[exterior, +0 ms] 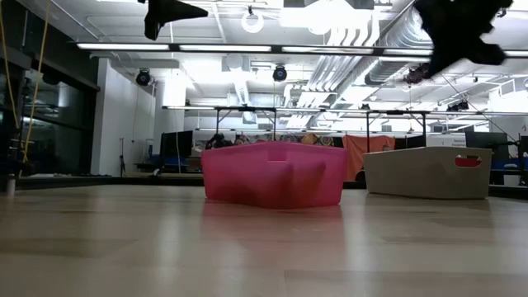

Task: Sort candy
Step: Put the red candy into the gray bin

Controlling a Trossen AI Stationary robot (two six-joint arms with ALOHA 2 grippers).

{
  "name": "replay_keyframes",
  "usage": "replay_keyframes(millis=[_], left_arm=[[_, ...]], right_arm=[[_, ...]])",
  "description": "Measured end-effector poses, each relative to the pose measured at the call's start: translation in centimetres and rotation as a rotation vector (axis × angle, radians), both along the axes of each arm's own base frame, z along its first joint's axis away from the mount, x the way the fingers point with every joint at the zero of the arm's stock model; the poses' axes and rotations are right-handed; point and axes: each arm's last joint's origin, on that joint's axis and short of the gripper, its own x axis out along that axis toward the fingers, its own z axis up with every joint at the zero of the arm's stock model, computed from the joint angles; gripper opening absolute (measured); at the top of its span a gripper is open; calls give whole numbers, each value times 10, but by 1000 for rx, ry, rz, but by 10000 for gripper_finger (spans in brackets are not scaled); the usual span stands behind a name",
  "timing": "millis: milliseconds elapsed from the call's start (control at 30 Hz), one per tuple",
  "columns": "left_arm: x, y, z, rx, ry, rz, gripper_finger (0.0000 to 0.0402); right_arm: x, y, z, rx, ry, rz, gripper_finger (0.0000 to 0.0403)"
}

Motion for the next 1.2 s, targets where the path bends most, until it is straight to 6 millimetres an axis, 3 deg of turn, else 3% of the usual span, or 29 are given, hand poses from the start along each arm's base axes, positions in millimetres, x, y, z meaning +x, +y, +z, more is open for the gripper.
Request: replay_keyframes(millis=[167, 367, 567, 767, 900, 1033, 1200], left_arm=[[0, 0, 1, -1, -10, 1, 200], [0, 0, 1, 0, -9, 0, 200], [0, 0, 1, 0, -9, 0, 200], [0, 0, 1, 1, -8, -1, 200], [0, 0, 1, -2, -8, -22, 200], [0, -1, 1, -3, -7, -40, 200], [0, -1, 1, 14, -2, -34, 200]], right_arm=[[2, -2, -20, 11, 290, -155, 0], [25, -8, -25, -48, 285, -78, 2], [30, -22, -34, -19, 386, -103, 67], [35, -29, -34, 52, 349, 44, 175], [32, -27, -26, 100, 312, 116, 223], [30, -15, -11, 246, 166, 245, 244], [27, 14, -2, 445, 72, 388, 245]])
